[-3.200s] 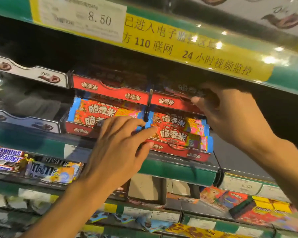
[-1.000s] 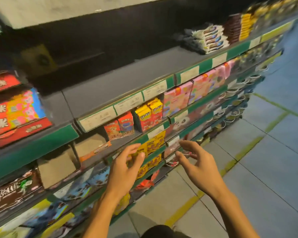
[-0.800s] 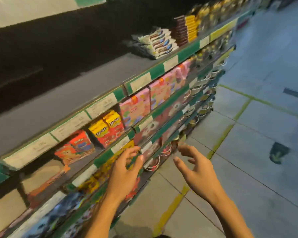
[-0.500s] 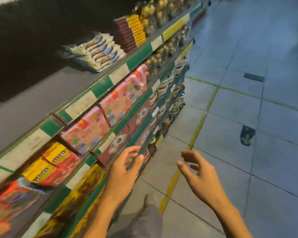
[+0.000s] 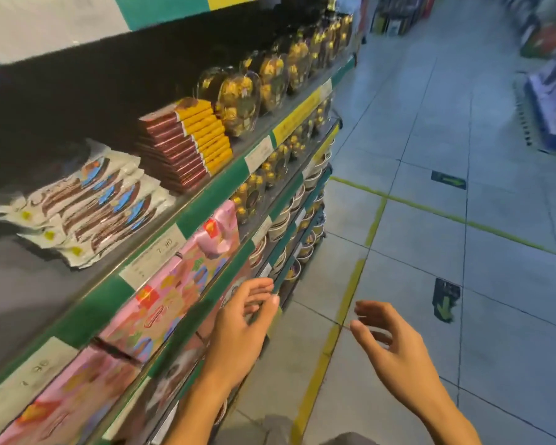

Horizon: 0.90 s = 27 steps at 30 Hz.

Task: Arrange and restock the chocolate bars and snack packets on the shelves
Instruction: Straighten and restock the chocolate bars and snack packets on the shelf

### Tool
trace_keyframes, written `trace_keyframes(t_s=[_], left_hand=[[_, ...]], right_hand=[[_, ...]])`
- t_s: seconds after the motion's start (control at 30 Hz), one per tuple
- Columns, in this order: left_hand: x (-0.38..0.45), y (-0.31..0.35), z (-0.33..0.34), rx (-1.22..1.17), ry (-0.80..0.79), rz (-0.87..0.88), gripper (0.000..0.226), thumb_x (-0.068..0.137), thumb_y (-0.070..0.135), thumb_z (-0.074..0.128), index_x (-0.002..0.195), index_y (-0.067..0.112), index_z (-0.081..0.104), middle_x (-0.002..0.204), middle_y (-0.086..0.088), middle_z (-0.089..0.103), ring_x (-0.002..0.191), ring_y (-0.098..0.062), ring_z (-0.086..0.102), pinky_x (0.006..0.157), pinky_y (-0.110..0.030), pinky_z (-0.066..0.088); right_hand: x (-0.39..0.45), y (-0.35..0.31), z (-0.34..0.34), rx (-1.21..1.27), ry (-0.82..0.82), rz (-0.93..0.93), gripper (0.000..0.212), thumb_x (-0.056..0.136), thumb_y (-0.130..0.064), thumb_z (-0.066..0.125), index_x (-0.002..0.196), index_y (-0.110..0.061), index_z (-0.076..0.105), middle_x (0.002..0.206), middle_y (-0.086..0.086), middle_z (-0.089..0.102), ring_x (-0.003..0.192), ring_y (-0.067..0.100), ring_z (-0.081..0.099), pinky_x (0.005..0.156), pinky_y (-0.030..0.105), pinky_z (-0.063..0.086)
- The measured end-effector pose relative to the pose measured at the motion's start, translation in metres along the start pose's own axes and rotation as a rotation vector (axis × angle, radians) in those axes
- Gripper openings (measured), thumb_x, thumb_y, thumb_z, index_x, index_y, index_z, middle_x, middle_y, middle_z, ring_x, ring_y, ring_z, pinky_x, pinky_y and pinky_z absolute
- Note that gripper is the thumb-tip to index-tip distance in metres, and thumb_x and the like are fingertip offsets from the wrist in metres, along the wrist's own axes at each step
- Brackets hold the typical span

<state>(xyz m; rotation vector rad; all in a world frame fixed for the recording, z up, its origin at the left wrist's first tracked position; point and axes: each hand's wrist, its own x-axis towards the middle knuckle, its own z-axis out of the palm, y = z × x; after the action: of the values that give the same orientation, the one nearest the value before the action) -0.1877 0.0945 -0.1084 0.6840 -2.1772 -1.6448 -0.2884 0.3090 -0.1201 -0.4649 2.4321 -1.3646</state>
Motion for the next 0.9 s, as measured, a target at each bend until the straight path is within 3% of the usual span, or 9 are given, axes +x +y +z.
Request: trace_keyframes(t_s=[0.23, 0.4, 0.5, 0.57, 0.63, 0.7, 0.8, 0.83, 0.9], left_hand=[[0.07, 0.015, -0.004, 0.024, 0.158, -0.064, 0.019, 0.093, 0.028, 0.062, 0.111, 0.034, 0.062, 0.11, 0.027, 0.063, 0.107, 0.006, 0.058, 0.1, -0.026, 0.046], [0.091, 0.032, -0.013, 0.032, 0.431, -0.092, 0.015, 0.093, 0.038, 0.062, 0.108, 0.039, 0.063, 0.112, 0.021, 0.066, 0.11, -0.001, 0.06, 0.099, -0.037, 0.047], [0.09, 0.055, -0.019, 0.038, 0.615, -0.1, 0.016, 0.092, 0.036, 0.063, 0.108, 0.034, 0.065, 0.106, 0.02, 0.068, 0.104, 0.0, 0.063, 0.094, -0.038, 0.051], [0.085, 0.069, -0.03, 0.1, 0.753, -0.078, 0.012, 0.092, 0.033, 0.066, 0.104, 0.034, 0.065, 0.101, 0.019, 0.069, 0.099, -0.003, 0.065, 0.089, -0.034, 0.054], [0.074, 0.084, -0.044, 0.179, 0.879, -0.05, 0.009, 0.088, 0.04, 0.065, 0.097, 0.04, 0.066, 0.095, 0.021, 0.07, 0.092, 0.0, 0.066, 0.078, -0.019, 0.054], [0.063, 0.099, -0.062, 0.307, 1.008, -0.009, 0.01, 0.088, 0.041, 0.063, 0.097, 0.038, 0.067, 0.092, 0.018, 0.071, 0.089, 0.003, 0.065, 0.072, -0.007, 0.047], [0.058, 0.111, -0.103, 0.687, 1.133, -0.075, 0.02, 0.095, 0.029, 0.061, 0.111, 0.018, 0.065, 0.108, 0.006, 0.064, 0.099, 0.008, 0.056, 0.081, -0.002, 0.039], [0.059, 0.111, -0.119, 0.838, 1.131, -0.116, 0.026, 0.096, 0.033, 0.059, 0.116, 0.017, 0.064, 0.112, 0.002, 0.062, 0.103, 0.001, 0.055, 0.087, -0.009, 0.04], [0.063, 0.107, -0.146, 1.113, 1.027, -0.215, 0.039, 0.094, 0.044, 0.051, 0.118, 0.016, 0.064, 0.115, -0.003, 0.065, 0.107, -0.021, 0.058, 0.093, -0.038, 0.046]], right_hand=[[0.12, -0.026, 0.004, 0.018, -0.143, -0.092, 0.018, 0.09, -0.036, 0.065, 0.108, -0.035, 0.062, 0.104, -0.022, 0.068, 0.102, -0.003, 0.063, 0.093, 0.029, 0.054], [0.204, -0.07, 0.022, 0.036, -0.401, -0.274, 0.027, 0.083, -0.049, 0.06, 0.106, -0.035, 0.063, 0.1, -0.023, 0.069, 0.097, -0.002, 0.065, 0.085, 0.023, 0.055], [0.236, -0.102, 0.033, 0.052, -0.578, -0.388, 0.023, 0.085, -0.044, 0.061, 0.105, -0.032, 0.062, 0.101, -0.021, 0.068, 0.098, -0.001, 0.065, 0.085, 0.03, 0.055], [0.248, -0.128, 0.042, 0.057, -0.683, -0.501, 0.017, 0.089, -0.037, 0.062, 0.104, -0.029, 0.062, 0.099, -0.019, 0.067, 0.097, 0.0, 0.065, 0.084, 0.035, 0.056], [0.251, -0.153, 0.049, 0.086, -0.762, -0.612, 0.018, 0.088, -0.037, 0.062, 0.105, -0.031, 0.061, 0.098, -0.018, 0.067, 0.096, 0.002, 0.066, 0.084, 0.032, 0.055], [0.248, -0.177, 0.055, 0.112, -0.824, -0.702, 0.021, 0.086, -0.043, 0.061, 0.106, -0.037, 0.061, 0.097, -0.017, 0.068, 0.092, 0.008, 0.068, 0.084, 0.032, 0.054], [0.239, -0.203, 0.067, 0.144, -0.885, -0.829, 0.019, 0.088, -0.04, 0.063, 0.107, -0.039, 0.061, 0.099, -0.016, 0.069, 0.092, 0.014, 0.068, 0.083, 0.04, 0.056], [0.237, -0.208, 0.073, 0.159, -0.889, -0.864, 0.02, 0.088, -0.036, 0.064, 0.108, -0.036, 0.062, 0.099, -0.017, 0.068, 0.096, 0.01, 0.067, 0.083, 0.036, 0.055], [0.231, -0.215, 0.082, 0.175, -0.903, -0.914, 0.02, 0.089, -0.032, 0.065, 0.109, -0.033, 0.062, 0.1, -0.018, 0.067, 0.1, 0.008, 0.065, 0.084, 0.033, 0.054]])
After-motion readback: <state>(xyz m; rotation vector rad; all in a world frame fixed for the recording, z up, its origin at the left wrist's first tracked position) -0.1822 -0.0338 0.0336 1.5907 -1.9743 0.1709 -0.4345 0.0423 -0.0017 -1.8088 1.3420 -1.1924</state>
